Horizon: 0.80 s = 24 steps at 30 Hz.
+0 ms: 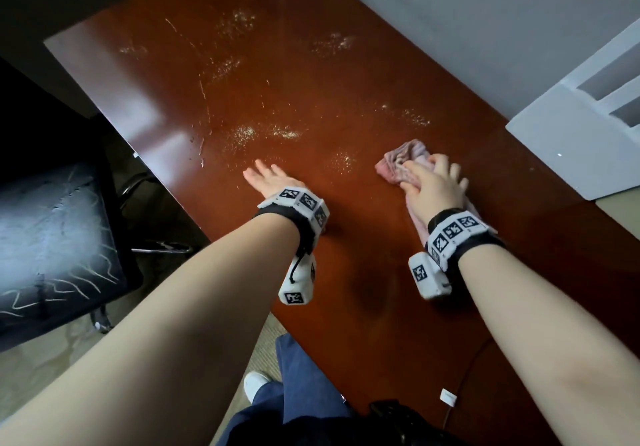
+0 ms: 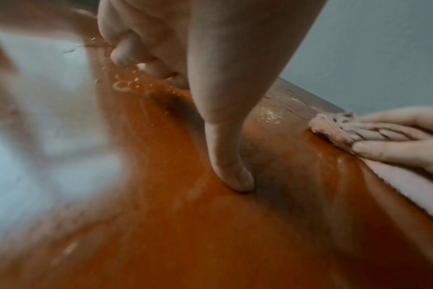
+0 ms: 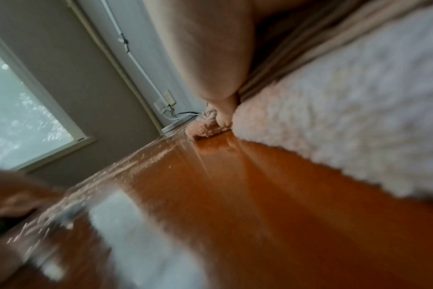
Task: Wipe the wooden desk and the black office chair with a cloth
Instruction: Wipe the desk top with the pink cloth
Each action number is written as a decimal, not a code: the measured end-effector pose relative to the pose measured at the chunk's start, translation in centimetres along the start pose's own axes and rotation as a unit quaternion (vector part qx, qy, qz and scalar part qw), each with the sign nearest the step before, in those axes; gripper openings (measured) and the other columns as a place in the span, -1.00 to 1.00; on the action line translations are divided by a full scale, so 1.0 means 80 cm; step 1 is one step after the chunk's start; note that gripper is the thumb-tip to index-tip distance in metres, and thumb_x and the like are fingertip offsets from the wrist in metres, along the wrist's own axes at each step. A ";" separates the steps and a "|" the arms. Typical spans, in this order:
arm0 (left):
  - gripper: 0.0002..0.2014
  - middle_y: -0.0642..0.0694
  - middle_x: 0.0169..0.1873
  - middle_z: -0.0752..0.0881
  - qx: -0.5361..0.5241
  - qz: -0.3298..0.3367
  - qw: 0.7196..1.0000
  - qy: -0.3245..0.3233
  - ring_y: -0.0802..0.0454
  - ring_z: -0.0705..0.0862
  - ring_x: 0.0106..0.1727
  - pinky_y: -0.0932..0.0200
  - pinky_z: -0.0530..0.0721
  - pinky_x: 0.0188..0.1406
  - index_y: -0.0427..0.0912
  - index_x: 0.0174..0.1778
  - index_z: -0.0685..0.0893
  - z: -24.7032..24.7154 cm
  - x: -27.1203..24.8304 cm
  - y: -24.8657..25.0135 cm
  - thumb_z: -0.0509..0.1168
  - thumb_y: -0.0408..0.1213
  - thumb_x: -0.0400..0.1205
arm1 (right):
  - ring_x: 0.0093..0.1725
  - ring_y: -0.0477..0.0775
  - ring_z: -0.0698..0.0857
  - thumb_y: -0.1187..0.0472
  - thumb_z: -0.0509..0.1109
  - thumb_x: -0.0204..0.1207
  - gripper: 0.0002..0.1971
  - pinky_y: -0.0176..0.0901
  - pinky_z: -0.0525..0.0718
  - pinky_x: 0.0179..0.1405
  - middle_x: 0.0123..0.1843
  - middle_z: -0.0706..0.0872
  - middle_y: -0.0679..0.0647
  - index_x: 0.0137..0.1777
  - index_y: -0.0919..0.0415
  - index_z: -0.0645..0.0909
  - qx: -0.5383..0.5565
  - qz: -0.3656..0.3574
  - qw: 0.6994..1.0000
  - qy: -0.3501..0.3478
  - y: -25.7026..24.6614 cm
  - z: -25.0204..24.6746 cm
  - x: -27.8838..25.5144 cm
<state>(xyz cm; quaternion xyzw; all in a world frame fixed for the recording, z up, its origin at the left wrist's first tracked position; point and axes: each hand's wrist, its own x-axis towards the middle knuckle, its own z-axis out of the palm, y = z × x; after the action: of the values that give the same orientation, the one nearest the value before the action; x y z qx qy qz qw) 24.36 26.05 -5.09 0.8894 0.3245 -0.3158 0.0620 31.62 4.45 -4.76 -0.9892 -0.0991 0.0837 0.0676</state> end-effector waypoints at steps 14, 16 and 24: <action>-0.01 -0.14 0.67 -0.21 0.223 0.404 0.887 -0.007 -0.11 -0.25 0.67 -0.09 -0.22 0.64 -0.20 0.67 -0.21 -0.038 -0.032 0.130 0.39 -0.08 0.56 | 0.31 0.31 0.40 -0.02 0.36 0.57 -0.59 0.13 0.39 0.24 0.36 0.43 0.21 0.42 -0.10 0.53 -0.007 0.087 0.996 0.029 0.056 -0.006 0.033; 0.07 -0.14 0.67 -0.21 0.220 0.393 0.893 -0.020 -0.10 -0.24 0.67 -0.08 -0.22 0.64 -0.21 0.67 -0.22 -0.040 -0.020 0.141 0.44 -0.04 0.50 | 0.30 0.34 0.41 -0.01 0.36 0.56 -0.58 0.14 0.40 0.24 0.34 0.44 0.25 0.43 -0.07 0.53 -0.003 0.108 0.993 0.043 0.065 -0.008 0.054; 0.15 -0.15 0.65 -0.27 0.267 0.389 0.879 -0.062 -0.14 -0.16 0.68 -0.05 -0.21 0.63 -0.25 0.66 -0.28 -0.050 0.003 0.166 0.38 0.19 0.46 | 0.33 0.37 0.42 -0.01 0.27 0.63 -0.59 0.16 0.44 0.24 0.38 0.43 0.35 0.44 0.06 0.49 -0.032 0.170 0.983 0.061 0.087 -0.022 0.141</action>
<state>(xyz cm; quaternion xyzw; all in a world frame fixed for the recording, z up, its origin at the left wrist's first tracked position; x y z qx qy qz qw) 34.79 17.06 -3.32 0.9056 -0.1489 -0.3951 -0.0399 44.13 -0.16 -5.81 -0.9966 0.0724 0.0300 0.0262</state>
